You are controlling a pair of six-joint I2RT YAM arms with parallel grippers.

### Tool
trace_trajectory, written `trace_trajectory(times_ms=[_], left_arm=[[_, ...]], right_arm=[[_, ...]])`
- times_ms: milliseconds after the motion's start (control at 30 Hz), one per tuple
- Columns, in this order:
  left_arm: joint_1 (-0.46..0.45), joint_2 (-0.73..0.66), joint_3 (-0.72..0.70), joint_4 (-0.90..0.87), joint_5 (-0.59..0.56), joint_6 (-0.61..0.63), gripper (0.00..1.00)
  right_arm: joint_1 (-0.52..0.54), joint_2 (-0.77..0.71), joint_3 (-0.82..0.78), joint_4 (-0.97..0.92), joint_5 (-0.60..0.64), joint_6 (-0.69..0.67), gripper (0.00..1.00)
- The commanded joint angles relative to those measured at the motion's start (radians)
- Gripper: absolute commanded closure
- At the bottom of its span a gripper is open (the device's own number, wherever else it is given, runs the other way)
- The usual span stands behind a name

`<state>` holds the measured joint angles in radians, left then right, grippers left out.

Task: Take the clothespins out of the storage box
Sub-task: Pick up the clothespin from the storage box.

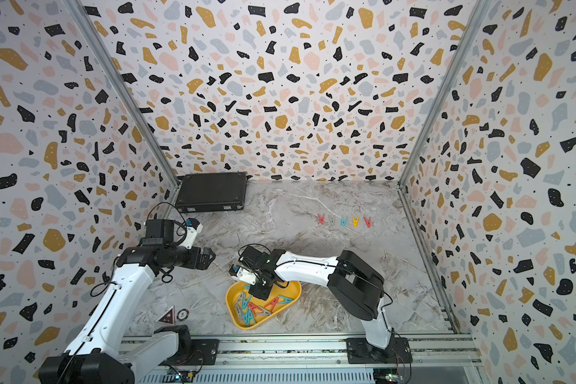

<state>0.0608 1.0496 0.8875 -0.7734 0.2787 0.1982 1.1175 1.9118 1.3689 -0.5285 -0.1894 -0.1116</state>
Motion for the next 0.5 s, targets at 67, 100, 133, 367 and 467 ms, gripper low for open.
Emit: trace_trajectory(times_ms=[67, 100, 133, 367, 467], left_arm=[[0.004, -0.012, -0.005, 0.022, 0.007, 0.001, 0.00], [0.004, -0.014, -0.006, 0.020, 0.007, 0.001, 0.00], [0.004, -0.013, -0.006, 0.020, 0.006, 0.001, 0.00], [0.004, -0.011, -0.005, 0.020, 0.007, 0.003, 0.00], [0.004, -0.011, -0.005, 0.022, 0.007, 0.003, 0.00]], right_arm=[[0.000, -0.123, -0.029, -0.050, 0.002, 0.029, 1.00], [0.001, -0.145, -0.038, -0.050, 0.004, 0.036, 1.00], [0.001, -0.166, -0.047, -0.049, 0.002, 0.042, 1.00], [-0.014, -0.308, -0.082, -0.052, 0.074, 0.125, 1.00], [-0.076, -0.349, -0.092, -0.056, 0.086, 0.167, 1.00]])
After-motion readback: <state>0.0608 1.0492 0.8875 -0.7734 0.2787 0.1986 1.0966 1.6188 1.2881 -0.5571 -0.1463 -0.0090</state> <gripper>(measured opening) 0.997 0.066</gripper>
